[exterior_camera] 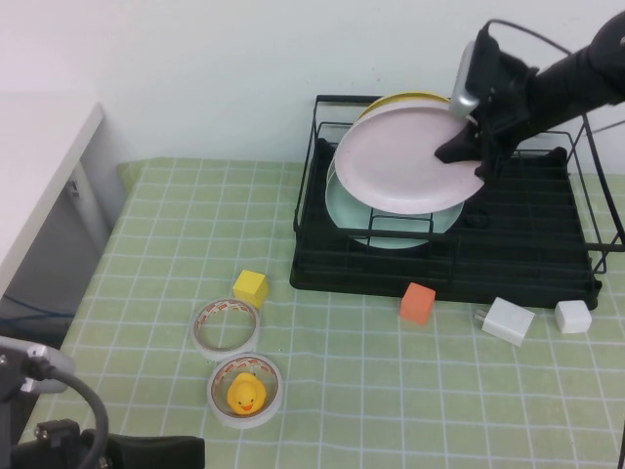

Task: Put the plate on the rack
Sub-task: Place the plate on the rack

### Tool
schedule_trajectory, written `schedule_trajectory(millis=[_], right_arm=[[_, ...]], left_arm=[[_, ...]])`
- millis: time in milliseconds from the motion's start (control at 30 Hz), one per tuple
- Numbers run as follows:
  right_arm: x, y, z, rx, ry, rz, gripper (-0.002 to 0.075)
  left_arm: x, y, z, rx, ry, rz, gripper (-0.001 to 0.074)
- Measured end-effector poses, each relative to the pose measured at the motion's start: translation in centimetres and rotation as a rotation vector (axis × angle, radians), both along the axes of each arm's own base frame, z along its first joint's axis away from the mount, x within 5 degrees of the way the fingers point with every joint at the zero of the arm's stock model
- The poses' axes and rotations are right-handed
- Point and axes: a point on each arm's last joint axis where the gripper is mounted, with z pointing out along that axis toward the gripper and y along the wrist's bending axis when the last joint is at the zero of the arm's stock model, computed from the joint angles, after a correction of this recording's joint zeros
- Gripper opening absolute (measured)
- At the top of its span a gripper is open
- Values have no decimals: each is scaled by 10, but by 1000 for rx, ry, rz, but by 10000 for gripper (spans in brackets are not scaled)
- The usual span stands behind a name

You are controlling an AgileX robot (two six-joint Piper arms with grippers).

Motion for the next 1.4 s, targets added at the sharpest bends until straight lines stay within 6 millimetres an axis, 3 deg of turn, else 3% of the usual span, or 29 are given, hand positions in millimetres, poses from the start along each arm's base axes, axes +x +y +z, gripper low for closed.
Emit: schedule_trajectory(millis=[100, 500, 767, 967, 1033, 1200, 1300, 1400], right_arm=[[5, 0, -12, 11, 0, -27, 141], [10, 3, -17, 54, 0, -49, 141], [8, 3, -39, 16, 62, -15, 141], [8, 3, -39, 23, 70, -31, 146], [9, 4, -38, 46, 75, -42, 201], [8, 7, -34, 112, 98, -50, 434], [6, 8, -29, 132, 114, -57, 472], [3, 7, -11, 153, 110, -74, 472]], left_arm=[[1, 1, 0, 1, -6, 14, 0], [2, 2, -3, 41, -22, 12, 0], [1, 3, -4, 49, -22, 10, 0], [1, 2, -4, 48, -17, 3, 0], [0, 2, -5, 48, -12, -8, 0], [-3, 1, -5, 48, 4, -37, 0], [-4, 2, -7, 73, 2, -46, 0], [-4, 2, -8, 87, 9, -45, 0]])
